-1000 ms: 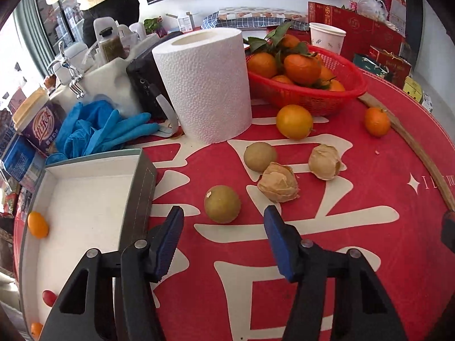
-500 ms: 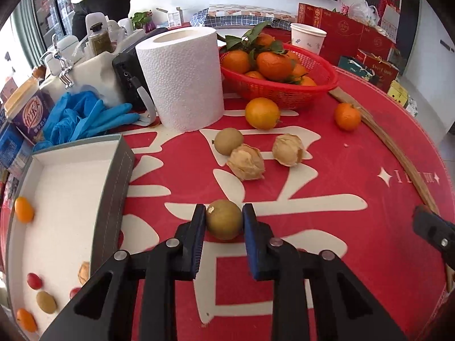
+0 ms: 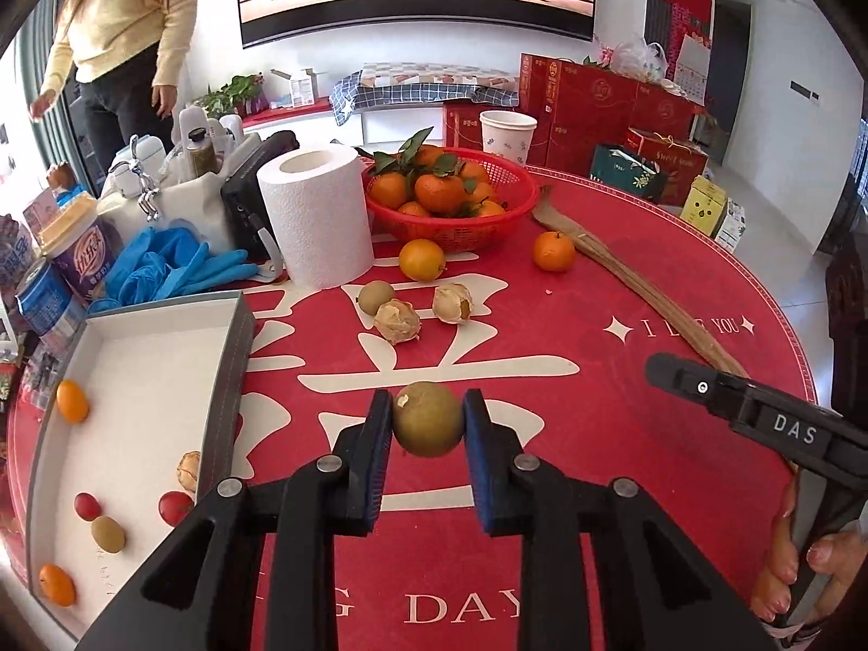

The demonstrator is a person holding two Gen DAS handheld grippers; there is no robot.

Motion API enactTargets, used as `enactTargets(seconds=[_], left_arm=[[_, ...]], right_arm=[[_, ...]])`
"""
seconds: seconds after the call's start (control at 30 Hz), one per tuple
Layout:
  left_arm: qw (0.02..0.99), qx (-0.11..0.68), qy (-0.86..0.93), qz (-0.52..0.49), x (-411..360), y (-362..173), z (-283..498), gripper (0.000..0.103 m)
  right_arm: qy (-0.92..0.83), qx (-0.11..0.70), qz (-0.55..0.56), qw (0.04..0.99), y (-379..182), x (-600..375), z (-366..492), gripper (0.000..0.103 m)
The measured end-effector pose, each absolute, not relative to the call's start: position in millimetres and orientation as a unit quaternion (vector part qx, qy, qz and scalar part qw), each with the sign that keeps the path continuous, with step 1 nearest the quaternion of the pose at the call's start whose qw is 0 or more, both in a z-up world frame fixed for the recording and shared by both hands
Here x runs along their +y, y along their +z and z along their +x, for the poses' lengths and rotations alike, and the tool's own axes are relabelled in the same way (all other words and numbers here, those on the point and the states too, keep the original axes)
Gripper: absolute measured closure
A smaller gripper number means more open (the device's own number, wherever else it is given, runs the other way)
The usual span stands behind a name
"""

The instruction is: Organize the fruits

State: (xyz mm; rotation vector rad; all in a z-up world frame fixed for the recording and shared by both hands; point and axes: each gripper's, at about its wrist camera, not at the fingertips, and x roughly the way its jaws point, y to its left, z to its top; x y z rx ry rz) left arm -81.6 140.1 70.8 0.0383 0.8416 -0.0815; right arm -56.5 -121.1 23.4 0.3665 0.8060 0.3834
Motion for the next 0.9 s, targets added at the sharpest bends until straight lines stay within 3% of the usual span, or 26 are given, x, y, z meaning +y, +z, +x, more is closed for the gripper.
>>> enactTargets(seconds=[0.9], left_arm=[[0.915, 0.402, -0.023, 0.037, 138, 73, -104, 0.075]], right_arm=[[0.182, 0.399, 0.168, 0.883, 18, -115, -55, 0.079]])
